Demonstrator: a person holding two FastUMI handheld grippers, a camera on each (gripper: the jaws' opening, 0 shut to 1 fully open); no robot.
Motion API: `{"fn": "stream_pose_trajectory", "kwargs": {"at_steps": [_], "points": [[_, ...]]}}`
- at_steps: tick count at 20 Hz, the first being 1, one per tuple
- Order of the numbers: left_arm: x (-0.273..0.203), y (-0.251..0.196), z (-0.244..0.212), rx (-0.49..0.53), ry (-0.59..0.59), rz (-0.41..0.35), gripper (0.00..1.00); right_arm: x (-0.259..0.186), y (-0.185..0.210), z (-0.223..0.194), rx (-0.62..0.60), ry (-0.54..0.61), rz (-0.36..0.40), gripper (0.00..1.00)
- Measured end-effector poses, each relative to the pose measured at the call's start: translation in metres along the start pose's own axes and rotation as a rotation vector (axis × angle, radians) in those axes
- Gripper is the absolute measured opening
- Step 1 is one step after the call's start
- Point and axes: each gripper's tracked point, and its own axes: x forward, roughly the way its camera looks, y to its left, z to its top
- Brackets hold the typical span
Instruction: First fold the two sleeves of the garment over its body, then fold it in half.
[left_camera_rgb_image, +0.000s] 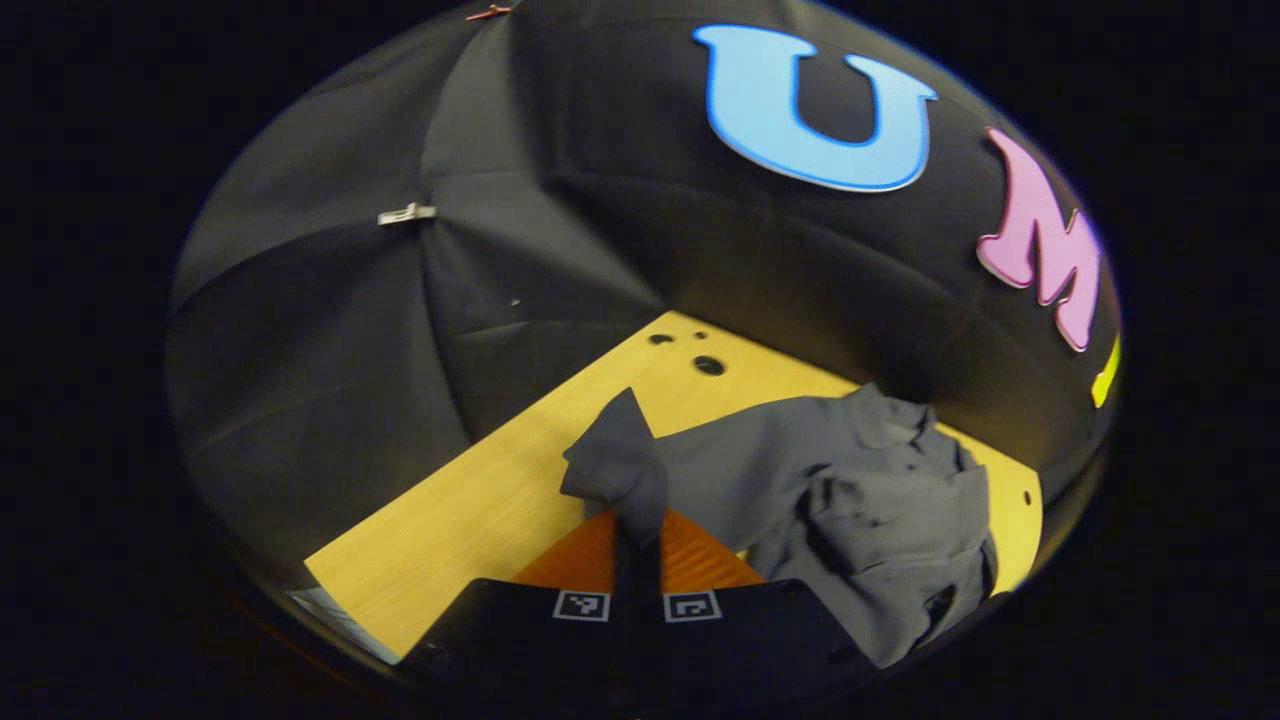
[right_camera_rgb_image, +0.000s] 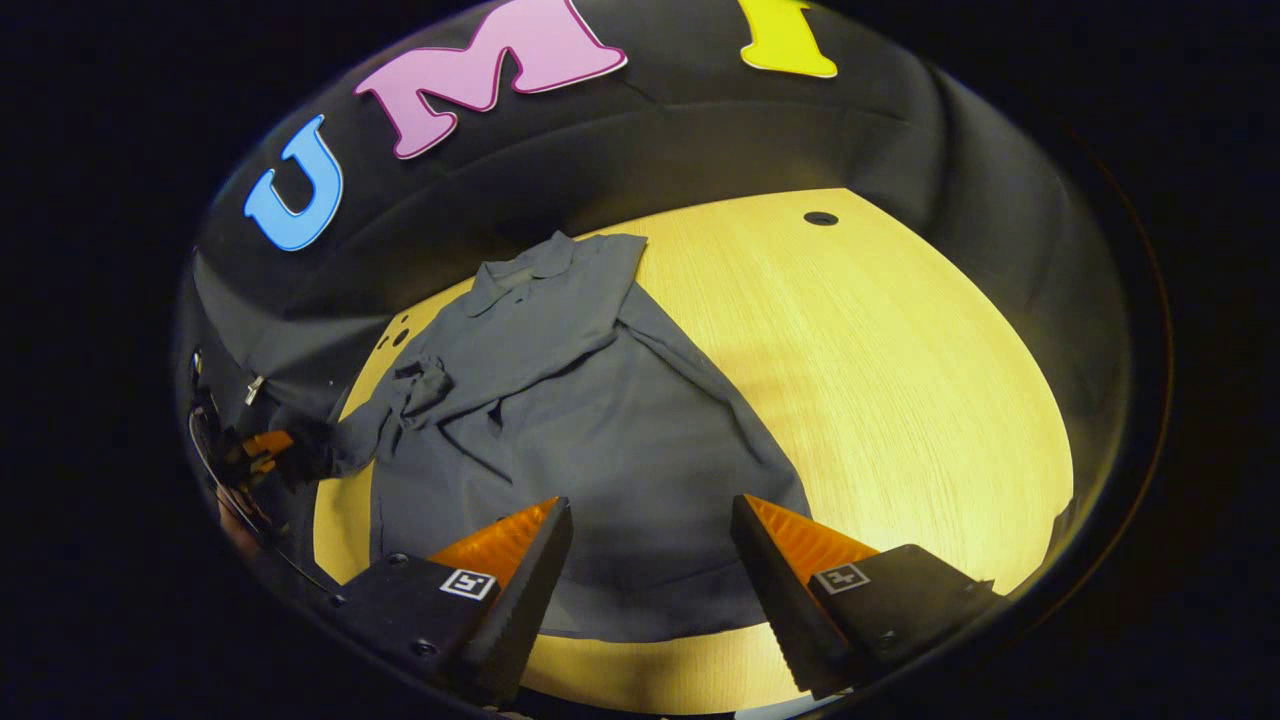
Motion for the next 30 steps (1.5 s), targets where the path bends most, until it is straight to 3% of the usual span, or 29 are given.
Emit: {"fn": "stream_pose_trajectory", "kwargs": {"at_steps": [8,12,17,22,25,28,29,30], "points": [[-0.022,-0.183,0.016,0.079,-0.040,-0.319,0.05,0.002,-0.042,0.000,0.049,0.016,-0.015,0.99],[-0.022,-0.269,-0.001,0.045,-0.004,-0.480,0.05,-0.003,-0.059,-0.005,0.065,0.022,-0.025,0.99],[-0.017,-0.344,-0.038,0.099,0.059,-0.580,0.05,-0.003,-0.072,-0.013,0.093,0.049,-0.023,0.99],[-0.007,-0.396,-0.078,0.126,0.132,-0.630,0.05,0.003,-0.077,-0.020,0.088,0.078,-0.010,0.99],[0.000,-0.415,-0.095,0.106,0.164,-0.634,0.06,0.009,-0.073,-0.024,0.070,0.098,0.008,0.99],[0.009,-0.422,-0.113,0.144,0.182,-0.612,0.16,0.012,-0.067,-0.028,0.057,0.111,0.027,0.99],[0.010,-0.425,-0.117,0.148,0.192,-0.617,0.10,0.012,-0.066,-0.030,0.052,0.116,0.032,0.99],[0.007,-0.428,-0.118,0.148,0.199,-0.627,0.25,0.013,-0.065,-0.031,0.047,0.120,0.036,0.99]]}}
